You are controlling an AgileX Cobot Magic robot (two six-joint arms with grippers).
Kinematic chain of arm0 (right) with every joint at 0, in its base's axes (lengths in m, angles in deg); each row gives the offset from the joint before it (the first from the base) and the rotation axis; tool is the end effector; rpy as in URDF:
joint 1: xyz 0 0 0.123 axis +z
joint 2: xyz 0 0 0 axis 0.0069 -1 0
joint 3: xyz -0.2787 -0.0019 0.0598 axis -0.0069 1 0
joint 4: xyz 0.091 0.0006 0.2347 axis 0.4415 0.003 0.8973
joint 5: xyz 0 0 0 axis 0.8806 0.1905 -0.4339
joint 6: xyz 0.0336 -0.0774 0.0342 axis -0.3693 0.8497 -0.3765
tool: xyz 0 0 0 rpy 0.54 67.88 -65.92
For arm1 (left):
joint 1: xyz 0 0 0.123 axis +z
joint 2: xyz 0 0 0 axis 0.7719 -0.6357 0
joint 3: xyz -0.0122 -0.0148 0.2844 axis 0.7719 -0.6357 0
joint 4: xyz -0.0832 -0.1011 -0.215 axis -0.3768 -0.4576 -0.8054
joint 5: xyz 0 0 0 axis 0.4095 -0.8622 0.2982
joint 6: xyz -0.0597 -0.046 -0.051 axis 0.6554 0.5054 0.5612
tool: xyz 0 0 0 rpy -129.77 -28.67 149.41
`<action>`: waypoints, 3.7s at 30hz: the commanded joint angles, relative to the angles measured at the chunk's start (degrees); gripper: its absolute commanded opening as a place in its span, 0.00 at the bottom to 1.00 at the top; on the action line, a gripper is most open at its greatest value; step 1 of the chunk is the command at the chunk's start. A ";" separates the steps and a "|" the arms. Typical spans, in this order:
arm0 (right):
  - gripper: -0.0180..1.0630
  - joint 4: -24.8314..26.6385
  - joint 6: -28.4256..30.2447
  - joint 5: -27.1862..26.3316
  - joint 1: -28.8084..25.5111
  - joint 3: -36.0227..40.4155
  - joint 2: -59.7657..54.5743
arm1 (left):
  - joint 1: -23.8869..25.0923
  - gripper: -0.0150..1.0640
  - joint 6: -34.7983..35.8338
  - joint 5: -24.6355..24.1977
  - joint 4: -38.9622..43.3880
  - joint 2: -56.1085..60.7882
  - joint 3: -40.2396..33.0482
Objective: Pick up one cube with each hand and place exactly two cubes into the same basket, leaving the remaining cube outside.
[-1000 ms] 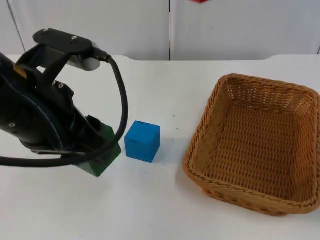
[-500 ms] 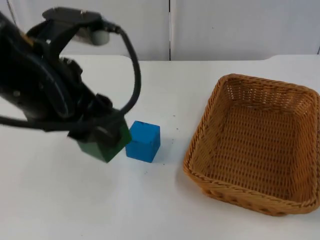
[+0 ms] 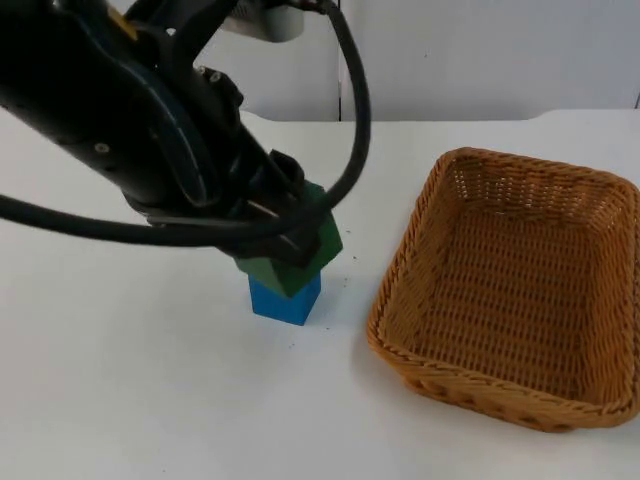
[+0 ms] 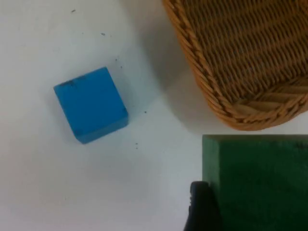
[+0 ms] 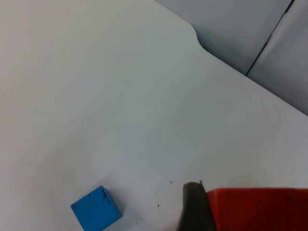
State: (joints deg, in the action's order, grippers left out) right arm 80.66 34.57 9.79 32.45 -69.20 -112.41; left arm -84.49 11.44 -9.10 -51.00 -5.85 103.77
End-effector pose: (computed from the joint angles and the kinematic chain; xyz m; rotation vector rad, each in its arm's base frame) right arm 0.3752 0.2445 0.3975 -0.8217 2.3030 0.2358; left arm 0.2305 -0.1752 0.2324 0.9115 2.4423 -0.4271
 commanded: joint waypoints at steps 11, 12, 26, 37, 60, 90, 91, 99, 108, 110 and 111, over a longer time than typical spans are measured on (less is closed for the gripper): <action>0.02 -0.03 2.20 -2.68 -3.31 23.37 14.43 | -0.96 0.01 -0.19 3.80 -1.05 0.30 1.33; 0.02 0.11 2.20 -3.84 -4.35 25.11 15.01 | -1.62 0.01 -0.19 3.80 -1.05 0.30 1.99; 0.02 0.87 2.60 -12.26 -11.80 37.80 15.66 | -6.20 0.01 -1.92 4.39 -1.07 -4.11 6.59; 0.02 0.22 3.12 -26.62 -11.80 50.80 15.66 | -6.20 0.01 -2.39 4.92 -1.07 -13.58 12.44; 0.02 0.56 3.93 -38.50 -13.15 54.57 5.57 | -9.01 0.01 -13.22 12.12 -11.55 -24.76 15.94; 0.02 0.74 2.90 -46.10 -13.15 54.72 -4.29 | -12.81 0.01 -28.70 19.60 -23.75 -33.46 16.52; 0.02 0.74 2.90 -46.10 -13.15 54.72 -4.29 | -12.81 0.01 -28.70 19.60 -23.96 -33.82 16.52; 0.02 0.74 2.90 -45.99 -13.15 54.72 -4.29 | -12.81 0.03 -28.70 19.27 -23.81 -34.17 16.52; 0.27 0.74 2.90 -45.38 -13.15 54.72 -4.29 | -12.81 0.53 -28.49 18.99 -24.14 -34.17 16.52; 0.41 0.74 2.90 -45.09 -13.15 54.72 -4.29 | -12.81 0.68 -28.49 18.99 -24.65 -34.05 16.52; 0.47 0.74 2.90 -44.98 -13.15 54.72 -4.06 | -12.81 0.74 -28.49 18.99 -24.80 -33.91 16.52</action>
State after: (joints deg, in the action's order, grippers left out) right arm 81.25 37.77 -35.04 19.50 -14.94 -117.01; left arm -97.15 -17.06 9.67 -74.38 -40.17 119.94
